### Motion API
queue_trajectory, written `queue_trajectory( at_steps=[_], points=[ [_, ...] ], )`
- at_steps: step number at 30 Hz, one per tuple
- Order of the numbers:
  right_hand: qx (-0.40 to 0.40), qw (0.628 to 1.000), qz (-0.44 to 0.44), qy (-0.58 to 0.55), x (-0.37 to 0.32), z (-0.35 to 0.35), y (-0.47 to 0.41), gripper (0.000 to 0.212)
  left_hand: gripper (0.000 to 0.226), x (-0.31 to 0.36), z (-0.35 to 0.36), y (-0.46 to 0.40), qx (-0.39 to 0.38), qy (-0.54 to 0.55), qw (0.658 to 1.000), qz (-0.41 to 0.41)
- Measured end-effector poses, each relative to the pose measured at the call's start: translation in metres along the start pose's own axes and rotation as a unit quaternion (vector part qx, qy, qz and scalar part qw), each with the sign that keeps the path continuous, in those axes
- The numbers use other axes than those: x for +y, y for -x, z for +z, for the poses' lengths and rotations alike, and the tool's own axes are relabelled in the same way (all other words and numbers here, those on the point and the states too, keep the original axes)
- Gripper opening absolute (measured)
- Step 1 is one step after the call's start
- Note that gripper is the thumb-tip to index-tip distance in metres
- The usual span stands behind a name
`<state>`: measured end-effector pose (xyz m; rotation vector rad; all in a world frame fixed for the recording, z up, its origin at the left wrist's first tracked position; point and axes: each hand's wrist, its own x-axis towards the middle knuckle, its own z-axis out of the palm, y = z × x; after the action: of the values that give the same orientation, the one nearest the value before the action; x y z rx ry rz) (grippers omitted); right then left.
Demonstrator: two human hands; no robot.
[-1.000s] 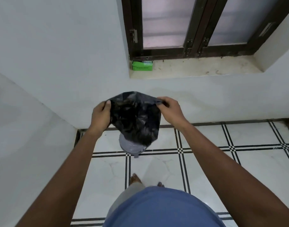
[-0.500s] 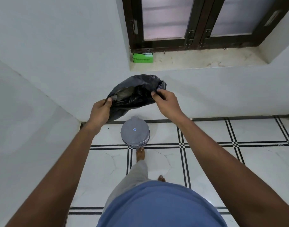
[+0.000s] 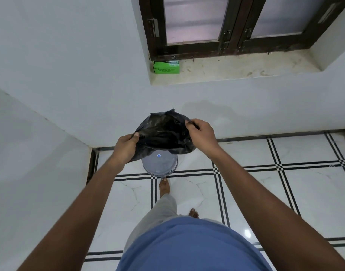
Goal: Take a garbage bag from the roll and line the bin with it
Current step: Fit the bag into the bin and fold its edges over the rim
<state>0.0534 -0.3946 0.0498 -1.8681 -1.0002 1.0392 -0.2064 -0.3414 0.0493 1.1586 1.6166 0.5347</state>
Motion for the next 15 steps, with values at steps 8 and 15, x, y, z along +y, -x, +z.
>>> queue_trajectory(
  at_steps=[8, 15],
  points=[
    [-0.028, 0.996, 0.075, 0.032, 0.015, 0.045, -0.036, 0.037, 0.037, -0.028, 0.000, -0.049, -0.040, -0.028, 0.997, -0.063],
    [-0.038, 0.976, 0.212, 0.034, 0.067, 0.095, -0.077, 0.040, 0.026, -0.095, 0.018, -0.096, -0.083, 0.074, 0.964, -0.240]
  ],
)
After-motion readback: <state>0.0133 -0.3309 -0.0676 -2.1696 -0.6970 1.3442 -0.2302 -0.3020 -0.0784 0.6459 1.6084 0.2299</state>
